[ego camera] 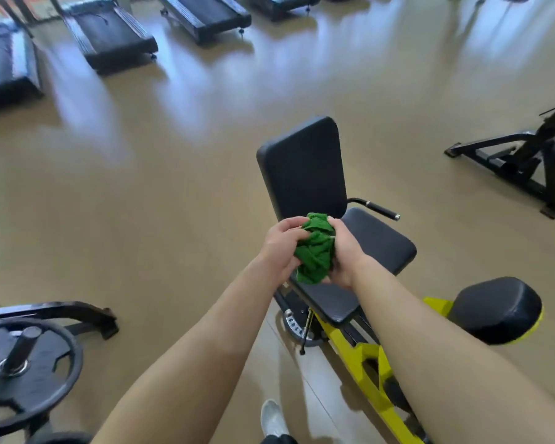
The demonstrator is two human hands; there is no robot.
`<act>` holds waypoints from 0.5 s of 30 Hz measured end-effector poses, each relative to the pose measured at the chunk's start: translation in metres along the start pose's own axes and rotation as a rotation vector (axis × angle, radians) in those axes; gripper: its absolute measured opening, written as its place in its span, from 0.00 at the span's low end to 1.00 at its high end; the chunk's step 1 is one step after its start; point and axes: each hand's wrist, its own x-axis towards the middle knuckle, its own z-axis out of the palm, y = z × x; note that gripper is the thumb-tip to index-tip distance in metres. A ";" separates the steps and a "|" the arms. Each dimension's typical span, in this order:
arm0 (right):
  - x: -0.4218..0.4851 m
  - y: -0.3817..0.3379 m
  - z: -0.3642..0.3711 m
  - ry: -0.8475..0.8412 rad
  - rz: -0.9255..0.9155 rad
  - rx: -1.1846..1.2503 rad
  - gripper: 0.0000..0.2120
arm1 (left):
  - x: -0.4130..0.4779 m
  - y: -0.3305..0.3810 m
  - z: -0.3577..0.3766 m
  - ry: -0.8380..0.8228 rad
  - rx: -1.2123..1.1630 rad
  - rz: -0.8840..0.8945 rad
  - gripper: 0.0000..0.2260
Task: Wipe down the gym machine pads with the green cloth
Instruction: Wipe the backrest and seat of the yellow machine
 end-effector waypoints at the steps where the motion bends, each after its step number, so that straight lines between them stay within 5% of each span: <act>1: 0.012 -0.008 0.004 0.010 0.002 0.022 0.28 | 0.015 0.005 -0.002 -0.004 0.031 -0.012 0.11; 7: 0.082 -0.061 0.012 0.120 -0.043 0.046 0.18 | 0.096 0.030 0.003 0.023 0.653 0.181 0.12; 11: 0.134 -0.109 0.011 0.135 -0.094 0.029 0.19 | 0.149 0.053 0.008 0.055 0.605 0.216 0.09; 15: 0.188 -0.172 0.034 0.210 -0.354 -0.128 0.15 | 0.203 0.082 -0.008 0.414 0.522 0.203 0.10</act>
